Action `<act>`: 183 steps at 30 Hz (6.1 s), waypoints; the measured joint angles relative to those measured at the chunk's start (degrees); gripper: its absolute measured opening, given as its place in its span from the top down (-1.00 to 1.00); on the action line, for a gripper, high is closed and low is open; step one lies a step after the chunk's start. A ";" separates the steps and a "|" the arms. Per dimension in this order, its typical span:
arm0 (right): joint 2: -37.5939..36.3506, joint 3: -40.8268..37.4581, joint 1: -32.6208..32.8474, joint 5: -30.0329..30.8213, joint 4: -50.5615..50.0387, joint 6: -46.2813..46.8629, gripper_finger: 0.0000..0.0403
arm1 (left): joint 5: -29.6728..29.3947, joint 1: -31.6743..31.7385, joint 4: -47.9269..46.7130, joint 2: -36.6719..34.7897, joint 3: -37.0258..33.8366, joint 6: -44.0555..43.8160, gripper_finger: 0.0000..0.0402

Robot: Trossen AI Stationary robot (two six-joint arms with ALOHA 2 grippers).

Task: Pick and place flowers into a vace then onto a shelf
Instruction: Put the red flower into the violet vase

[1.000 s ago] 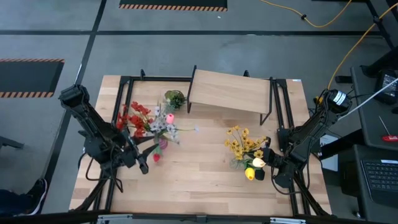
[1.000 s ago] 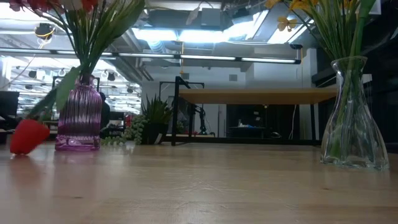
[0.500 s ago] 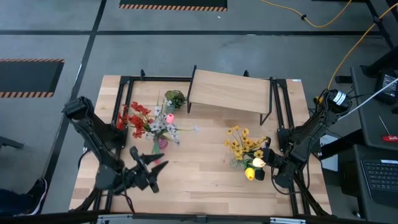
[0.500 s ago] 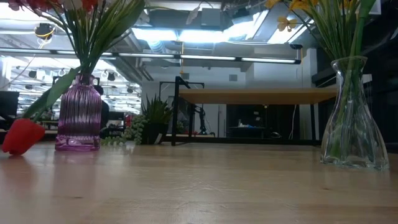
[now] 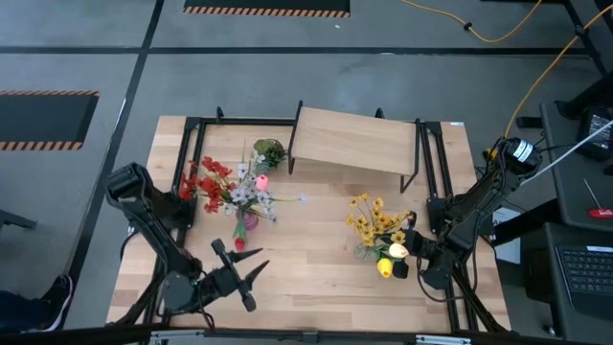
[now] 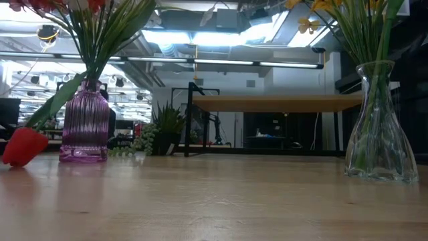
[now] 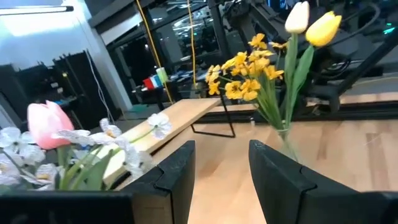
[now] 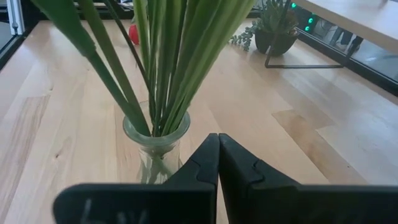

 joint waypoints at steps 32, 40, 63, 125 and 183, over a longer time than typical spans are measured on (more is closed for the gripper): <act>0.00 0.00 0.00 0.04 -0.01 -1.42 0.94 | 19.32 2.93 -21.78 3.74 -9.42 -66.32 0.29; -0.02 0.00 0.00 0.04 0.00 -1.44 0.94 | 53.47 15.94 -25.73 7.15 -9.05 -65.34 0.29; -0.02 0.00 0.00 0.11 -0.04 -1.59 0.94 | 65.14 16.59 -119.12 4.24 24.66 -102.27 0.74; 0.00 0.00 0.00 0.11 -0.48 -1.59 0.94 | 51.05 12.58 -110.99 4.35 -0.94 -137.05 0.17; -0.02 0.00 0.00 0.17 2.58 -4.61 0.94 | 44.20 16.02 -141.35 0.09 32.54 -109.87 0.98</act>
